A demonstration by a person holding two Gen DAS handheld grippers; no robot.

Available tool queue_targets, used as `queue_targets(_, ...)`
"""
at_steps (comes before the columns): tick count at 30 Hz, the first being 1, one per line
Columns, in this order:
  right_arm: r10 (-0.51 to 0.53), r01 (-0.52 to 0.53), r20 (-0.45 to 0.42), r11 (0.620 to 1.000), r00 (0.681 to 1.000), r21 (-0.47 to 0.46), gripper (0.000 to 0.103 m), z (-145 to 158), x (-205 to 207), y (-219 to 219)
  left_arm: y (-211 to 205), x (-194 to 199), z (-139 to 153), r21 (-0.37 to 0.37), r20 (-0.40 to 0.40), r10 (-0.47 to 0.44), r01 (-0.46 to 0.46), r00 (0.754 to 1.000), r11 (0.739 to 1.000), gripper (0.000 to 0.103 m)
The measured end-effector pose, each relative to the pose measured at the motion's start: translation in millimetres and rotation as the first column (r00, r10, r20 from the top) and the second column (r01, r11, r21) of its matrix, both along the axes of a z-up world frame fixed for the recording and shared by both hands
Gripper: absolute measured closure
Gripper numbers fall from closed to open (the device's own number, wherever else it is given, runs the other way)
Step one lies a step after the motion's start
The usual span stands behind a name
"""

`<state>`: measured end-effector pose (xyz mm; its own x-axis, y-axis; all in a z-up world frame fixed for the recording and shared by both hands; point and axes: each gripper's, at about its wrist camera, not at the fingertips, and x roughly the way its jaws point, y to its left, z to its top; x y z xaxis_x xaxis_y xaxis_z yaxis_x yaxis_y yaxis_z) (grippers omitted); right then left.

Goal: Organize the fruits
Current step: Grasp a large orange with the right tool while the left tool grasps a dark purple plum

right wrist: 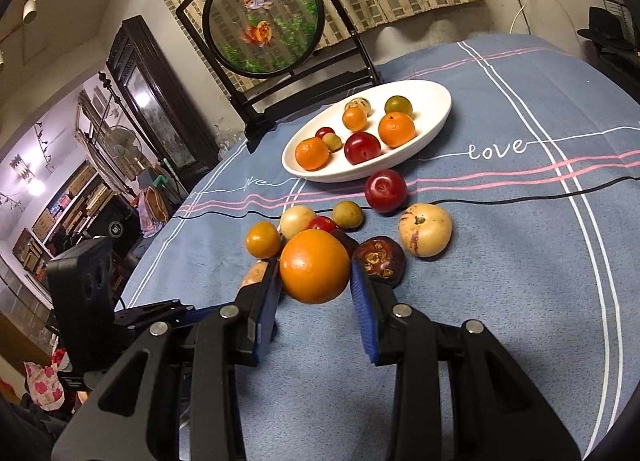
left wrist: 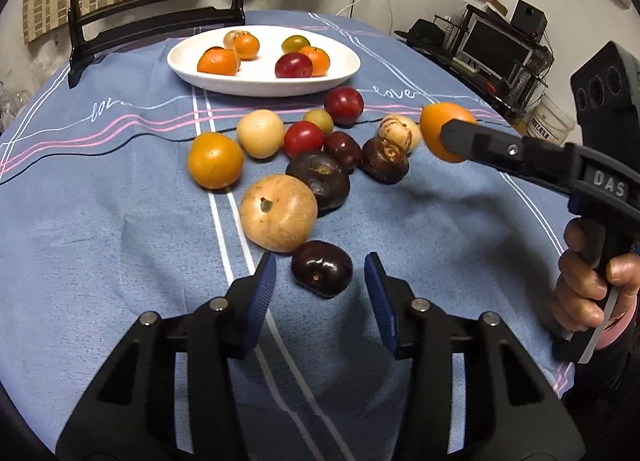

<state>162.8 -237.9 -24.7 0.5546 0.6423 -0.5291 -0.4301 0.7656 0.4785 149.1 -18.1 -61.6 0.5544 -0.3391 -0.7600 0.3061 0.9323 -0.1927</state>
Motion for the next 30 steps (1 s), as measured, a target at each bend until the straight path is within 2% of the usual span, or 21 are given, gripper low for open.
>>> queue_targets(7,-0.004,0.004,0.008,1.000,1.000,0.017,0.067,2.1,-0.6,-2.7,-0.5,5.0,-5.7,0.003,-0.034,0.005,-0.005,0.999,1.000,0.057)
queue_targets(20,-0.002,0.002,0.011,1.000,1.000,0.030,0.067,2.9,0.1,-4.3,-7.6,7.4,-6.5,0.039,-0.028,0.015,-0.014,1.000,0.999,0.057)
queue_targets(29,-0.003,0.003,0.012,1.000,1.000,0.031,0.067,2.8,0.3,-4.6,-10.4,6.2,-6.6,0.081,-0.019,0.030,-0.029,0.999,0.996,0.065)
queue_targets(30,-0.003,0.003,0.012,1.000,1.000,0.030,0.067,2.8,0.2,-4.7,-11.0,5.7,-6.3,0.083,-0.018,0.027,-0.026,0.999,0.996,0.069)
